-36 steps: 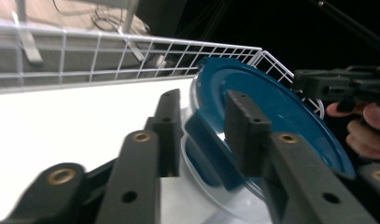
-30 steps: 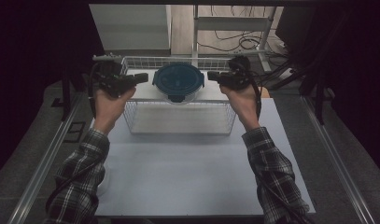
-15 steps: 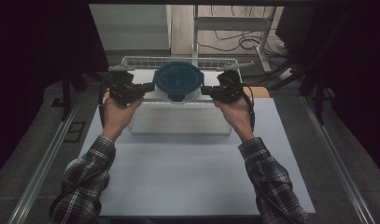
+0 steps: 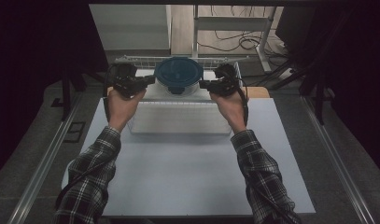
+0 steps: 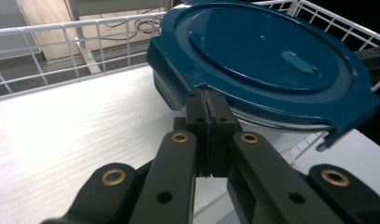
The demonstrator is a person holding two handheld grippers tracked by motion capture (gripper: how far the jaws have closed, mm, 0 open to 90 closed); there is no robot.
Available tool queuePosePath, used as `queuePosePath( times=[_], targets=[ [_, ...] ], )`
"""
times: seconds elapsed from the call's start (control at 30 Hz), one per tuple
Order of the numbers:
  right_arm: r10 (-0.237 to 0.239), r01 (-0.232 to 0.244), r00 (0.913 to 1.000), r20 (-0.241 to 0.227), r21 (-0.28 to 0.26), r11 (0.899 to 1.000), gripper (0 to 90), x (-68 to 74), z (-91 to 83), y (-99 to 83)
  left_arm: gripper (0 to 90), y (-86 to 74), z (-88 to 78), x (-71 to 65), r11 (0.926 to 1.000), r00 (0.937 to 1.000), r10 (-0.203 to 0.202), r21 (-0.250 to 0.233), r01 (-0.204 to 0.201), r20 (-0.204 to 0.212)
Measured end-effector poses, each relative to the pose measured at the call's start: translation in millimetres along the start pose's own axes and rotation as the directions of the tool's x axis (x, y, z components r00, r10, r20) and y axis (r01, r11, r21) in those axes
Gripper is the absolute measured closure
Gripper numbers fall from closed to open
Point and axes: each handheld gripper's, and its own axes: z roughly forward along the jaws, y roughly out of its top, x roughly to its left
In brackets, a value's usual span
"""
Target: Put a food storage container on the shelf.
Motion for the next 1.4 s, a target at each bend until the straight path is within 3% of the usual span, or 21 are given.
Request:
queuePosePath(
  times=[0.13,0.33,0.37,0.4,0.53,0.73,0.9,1.1,1.23,1.4],
  targets=[
    [-0.003,0.002,0.9998,-0.022,-0.024,1.0,85.9,0.4,-8.1,-4.0,86.2,-6.6,-9.4,-4.6,0.9996,0.9996,0.029,-0.001,-0.029,0.006],
    [-0.015,0.014,0.9991,-0.04,-0.031,0.999,71.3,5.1,-17.4,-11.8,64.0,-18.8,-20.8,-11.0,0.9984,0.9978,0.055,-0.013,-0.054,0.038],
    [-0.02,0.019,0.9988,-0.044,-0.039,0.999,64.1,8.3,-20.1,-15.4,59.5,-21.3,-22.6,-12.9,0.9978,0.9972,0.066,-0.009,-0.065,0.035],
    [-0.02,0.019,0.9988,-0.044,-0.039,0.999,64.1,8.3,-20.1,-15.4,59.5,-23.7,-24.3,-15.0,0.9973,0.997,0.073,-0.006,-0.073,0.026],
    [-0.035,0.032,0.997,-0.069,-0.04,0.999,48.3,14.0,-26.4,-25.9,44.1,-37.5,-34.2,-24.3,0.9954,0.9943,0.096,-0.005,-0.096,0.046],
    [-0.064,0.062,0.9961,-0.061,-0.037,0.997,37.3,19.9,-32.2,-37.3,27.9,-54.7,-38.6,-30.7,0.9932,0.9911,0.114,0.015,-0.116,0.067],
    [-0.075,0.071,0.9947,-0.07,-0.061,0.996,26.9,23.7,-38.5,-53.3,19.8,-75.6,-41.7,-34.3,0.994,0.993,0.107,0.016,-0.108,0.05],
    [-0.128,0.124,0.9895,-0.067,-0.056,0.991,17.5,33.3,-40.9,-69.2,12.6,-97.7,-45.2,-36.7,0.9956,0.9941,0.084,0.036,-0.087,0.068],
    [-0.14,0.137,0.9871,-0.078,-0.044,0.99,12.0,40.1,-41.5,-80.1,3.3,-113.2,-46.5,-43.5,0.9916,0.992,0.115,0.054,-0.118,0.052],
    [-0.156,0.153,0.9842,-0.083,-0.046,0.987,7.3,45.6,-45.0,-94.3,1.7,-130.7,-50.7,-51.5,0.9864,0.9863,0.159,0.035,-0.161,0.045]
  ],
)
